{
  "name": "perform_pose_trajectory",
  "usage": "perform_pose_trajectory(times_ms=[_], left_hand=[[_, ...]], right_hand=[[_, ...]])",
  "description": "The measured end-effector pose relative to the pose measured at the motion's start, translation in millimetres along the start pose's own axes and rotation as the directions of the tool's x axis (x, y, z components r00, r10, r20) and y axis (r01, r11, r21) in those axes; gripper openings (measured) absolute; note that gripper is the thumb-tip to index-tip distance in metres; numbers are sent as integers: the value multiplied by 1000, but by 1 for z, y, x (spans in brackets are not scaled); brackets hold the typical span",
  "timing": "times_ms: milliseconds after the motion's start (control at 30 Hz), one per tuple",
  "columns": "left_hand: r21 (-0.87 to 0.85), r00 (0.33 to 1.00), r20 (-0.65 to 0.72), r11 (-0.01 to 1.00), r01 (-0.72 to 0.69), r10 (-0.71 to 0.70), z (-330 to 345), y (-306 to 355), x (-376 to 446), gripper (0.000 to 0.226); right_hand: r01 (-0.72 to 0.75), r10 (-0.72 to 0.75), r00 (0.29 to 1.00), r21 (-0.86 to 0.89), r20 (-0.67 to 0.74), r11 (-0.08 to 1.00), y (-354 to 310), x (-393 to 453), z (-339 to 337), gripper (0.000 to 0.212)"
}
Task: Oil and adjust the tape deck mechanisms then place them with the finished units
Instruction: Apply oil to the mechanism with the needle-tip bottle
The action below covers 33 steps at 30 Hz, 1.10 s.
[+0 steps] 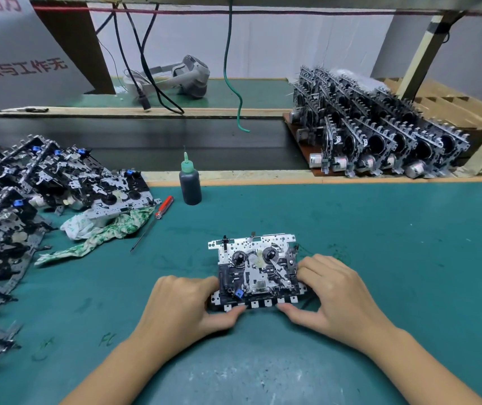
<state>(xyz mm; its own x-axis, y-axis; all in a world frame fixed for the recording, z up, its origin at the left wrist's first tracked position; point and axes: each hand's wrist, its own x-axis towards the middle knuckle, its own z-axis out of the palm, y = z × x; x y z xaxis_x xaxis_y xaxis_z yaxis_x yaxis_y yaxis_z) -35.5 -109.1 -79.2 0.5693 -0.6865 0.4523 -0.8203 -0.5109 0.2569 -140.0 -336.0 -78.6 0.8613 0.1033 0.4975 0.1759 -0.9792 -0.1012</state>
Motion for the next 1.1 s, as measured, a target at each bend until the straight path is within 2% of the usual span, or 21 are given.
perform_pose_trajectory(times_ms=[100, 267, 433, 567, 700, 800, 933, 1033, 1100], left_hand=[[56, 999, 25, 998, 40, -42, -2, 5, -2, 59], [107, 971, -27, 966, 237, -236, 2, 17, 2, 59], [34, 991, 17, 990, 135, -136, -1, 7, 4, 58], [-24, 990, 89, 994, 110, -107, -1, 4, 2, 62], [-31, 998, 64, 999, 20, -18, 1, 3, -1, 60], [43, 994, 61, 995, 86, -88, 1, 4, -1, 63], [30, 989, 47, 990, 140, -141, 0, 2, -1, 64], [-23, 975, 37, 975, 222, -221, -2, 2, 1, 63], [-59, 956, 21, 954, 294, -294, 0, 2, 3, 59]], right_hand=[[-23, 23, 999, -23, -24, 999, -2, 1, 2, 47], [-24, 23, 1000, 61, 7, 998, -3, 0, 3, 53], [-54, 54, 996, 12, -72, 998, -7, 0, 6, 48], [-60, 59, 995, -6, -80, 998, -6, 0, 6, 54], [-144, 138, 983, -42, -120, 989, -12, 1, 8, 55], [-91, 91, 994, -4, -54, 996, -7, 1, 6, 55], [-2, 2, 1000, -12, -10, 1000, -2, 4, 2, 51], [-31, 33, 998, -45, 51, 998, -4, 7, 1, 55], [-128, 127, 986, -2, 107, 992, -3, 15, 0, 61]])
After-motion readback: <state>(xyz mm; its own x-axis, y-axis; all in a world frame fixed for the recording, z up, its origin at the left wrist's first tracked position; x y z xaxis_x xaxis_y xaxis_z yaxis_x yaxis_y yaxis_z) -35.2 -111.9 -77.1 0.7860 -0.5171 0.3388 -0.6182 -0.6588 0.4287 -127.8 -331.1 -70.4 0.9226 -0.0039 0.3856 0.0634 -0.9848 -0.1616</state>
